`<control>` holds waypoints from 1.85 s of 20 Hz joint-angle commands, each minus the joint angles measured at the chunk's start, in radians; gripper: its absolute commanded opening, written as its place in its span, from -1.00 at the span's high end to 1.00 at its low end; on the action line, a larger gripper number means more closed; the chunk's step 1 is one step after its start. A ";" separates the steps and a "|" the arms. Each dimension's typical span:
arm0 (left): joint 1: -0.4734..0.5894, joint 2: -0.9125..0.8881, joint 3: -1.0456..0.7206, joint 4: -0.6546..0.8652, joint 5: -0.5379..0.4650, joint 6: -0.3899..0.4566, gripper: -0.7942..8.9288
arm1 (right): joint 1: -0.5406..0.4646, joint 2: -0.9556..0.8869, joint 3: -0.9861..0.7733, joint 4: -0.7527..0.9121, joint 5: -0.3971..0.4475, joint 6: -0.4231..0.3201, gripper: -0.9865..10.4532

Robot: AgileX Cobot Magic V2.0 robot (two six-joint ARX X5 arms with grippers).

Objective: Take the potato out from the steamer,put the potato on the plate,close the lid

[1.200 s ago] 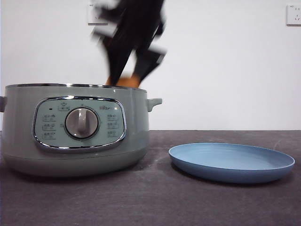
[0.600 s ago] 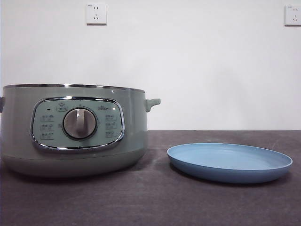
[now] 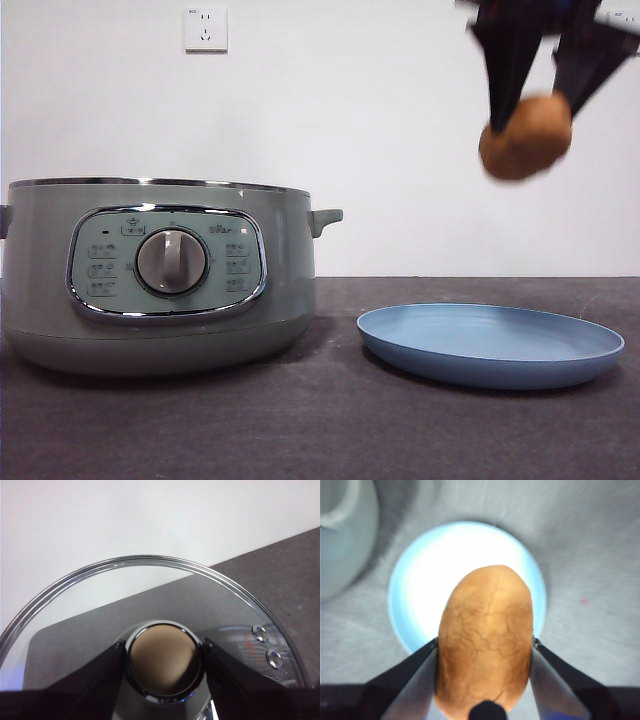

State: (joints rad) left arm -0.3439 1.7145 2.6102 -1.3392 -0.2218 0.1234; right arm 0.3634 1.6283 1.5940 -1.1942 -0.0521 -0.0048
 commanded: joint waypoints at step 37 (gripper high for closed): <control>-0.002 -0.003 -0.357 0.024 0.293 0.068 0.85 | 0.050 -0.393 -0.420 0.460 -0.046 0.057 -0.05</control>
State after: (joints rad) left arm -0.3462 1.7226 2.2425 -1.3373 0.0639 0.1768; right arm 0.4129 1.2255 1.1744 -0.7372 -0.1017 0.0418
